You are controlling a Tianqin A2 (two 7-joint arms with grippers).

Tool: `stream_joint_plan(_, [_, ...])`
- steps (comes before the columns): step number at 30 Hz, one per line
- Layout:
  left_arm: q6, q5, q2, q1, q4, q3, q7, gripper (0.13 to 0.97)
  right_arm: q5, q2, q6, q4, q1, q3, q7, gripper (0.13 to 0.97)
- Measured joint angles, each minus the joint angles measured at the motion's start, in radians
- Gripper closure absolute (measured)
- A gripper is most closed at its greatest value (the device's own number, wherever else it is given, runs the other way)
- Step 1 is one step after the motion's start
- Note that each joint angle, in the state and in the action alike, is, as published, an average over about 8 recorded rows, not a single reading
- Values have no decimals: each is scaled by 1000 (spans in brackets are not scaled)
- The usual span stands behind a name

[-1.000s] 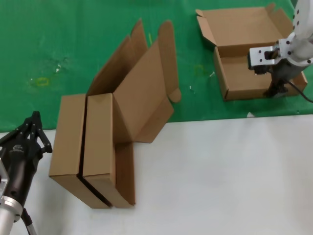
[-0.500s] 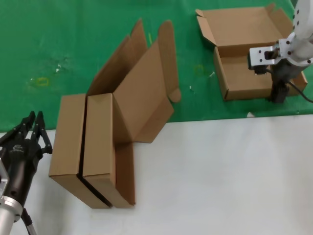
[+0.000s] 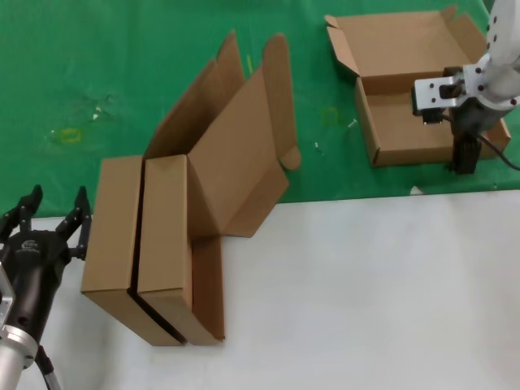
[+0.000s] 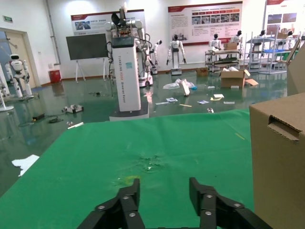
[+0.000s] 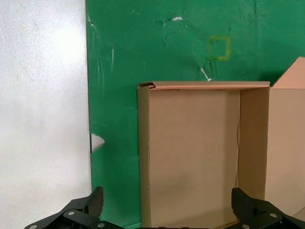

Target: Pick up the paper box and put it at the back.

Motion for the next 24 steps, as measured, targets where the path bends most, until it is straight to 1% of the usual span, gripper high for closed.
stream_joint_plan(4, [0,0,0,0,0,0,0,770,0,0,0,0,0,0,0,160])
stream_joint_plan(6, [0,0,0,0,0,0,0,720,0,0,0,0,0,0,0,141])
stream_joint_plan(15, [0,0,0,0,0,0,0,490,12,2,11,20,-20,11,2,132])
stream_joint_plan(20, [0,0,0,0,0,0,0,356,50,8,46,86,-85,47,8,129])
stream_joint_plan(21, [0,0,0,0,0,0,0,356,59,9,55,103,-102,55,10,129])
stream_joint_plan(24, [0,0,0,0,0,0,0,302,92,14,85,158,-156,85,15,129])
